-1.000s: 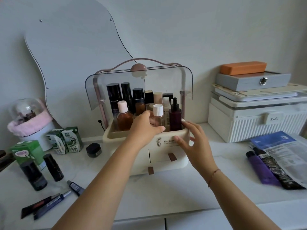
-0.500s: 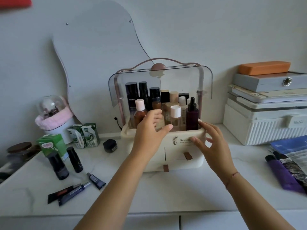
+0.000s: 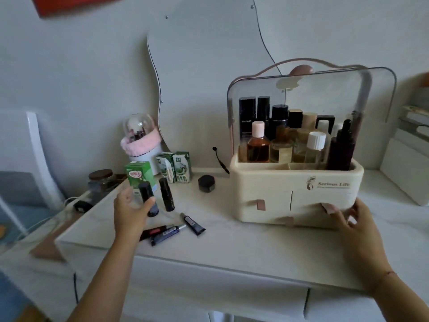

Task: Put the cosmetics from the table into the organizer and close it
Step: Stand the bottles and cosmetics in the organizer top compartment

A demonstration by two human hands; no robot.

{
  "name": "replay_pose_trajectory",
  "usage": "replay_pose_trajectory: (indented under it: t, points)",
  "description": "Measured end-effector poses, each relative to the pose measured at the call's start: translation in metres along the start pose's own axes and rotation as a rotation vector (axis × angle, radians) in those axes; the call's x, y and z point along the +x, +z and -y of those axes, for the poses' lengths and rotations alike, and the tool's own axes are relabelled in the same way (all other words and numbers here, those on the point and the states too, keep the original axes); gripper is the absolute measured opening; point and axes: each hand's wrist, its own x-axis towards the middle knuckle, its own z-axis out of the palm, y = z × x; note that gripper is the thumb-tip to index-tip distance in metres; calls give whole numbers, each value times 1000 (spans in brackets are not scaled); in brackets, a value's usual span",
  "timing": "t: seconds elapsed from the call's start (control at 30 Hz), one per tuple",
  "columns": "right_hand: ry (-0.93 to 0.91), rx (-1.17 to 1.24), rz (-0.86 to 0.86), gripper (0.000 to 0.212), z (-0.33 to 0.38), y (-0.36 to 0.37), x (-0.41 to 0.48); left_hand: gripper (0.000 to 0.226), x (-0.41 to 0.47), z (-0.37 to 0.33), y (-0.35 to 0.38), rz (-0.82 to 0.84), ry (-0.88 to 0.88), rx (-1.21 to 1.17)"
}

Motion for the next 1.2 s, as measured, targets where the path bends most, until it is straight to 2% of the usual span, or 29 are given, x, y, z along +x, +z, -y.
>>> replay_pose_trajectory:
  t: [0.07,0.13,0.27,0.33,0.43,0.57,0.63,0.83,1.0,1.2]
  points:
    - [-14,-9,-15,59,0,0,0,49,11,15,5,156,-47,-26]
    - [-19,-27,-26,51,-1,1,0,35,17,21,7,239,-47,-31]
    - [-8,-38,-29,50,-1,1,-1,35,12,9,1,207,3,-74]
    - [-17,-48,-40,45,-1,2,-1,32,-2,-10,-10,185,66,-183]
    - [-17,-35,-41,36,2,2,-2,29,-42,-59,-22,296,208,-329]
    - [-3,-43,-38,49,3,1,-3,36,-94,-127,4,525,371,-396]
    - [8,-36,-29,57,3,1,-4,29,-102,-154,27,579,391,-410]
    - [22,7,-16,69,5,0,-4,22,-89,-199,84,615,358,-441]
    - [26,30,-13,70,1,-1,-2,21,-76,-193,104,625,315,-297]
    - [12,35,-23,57,-2,-2,1,13,-73,-174,107,627,274,-189]
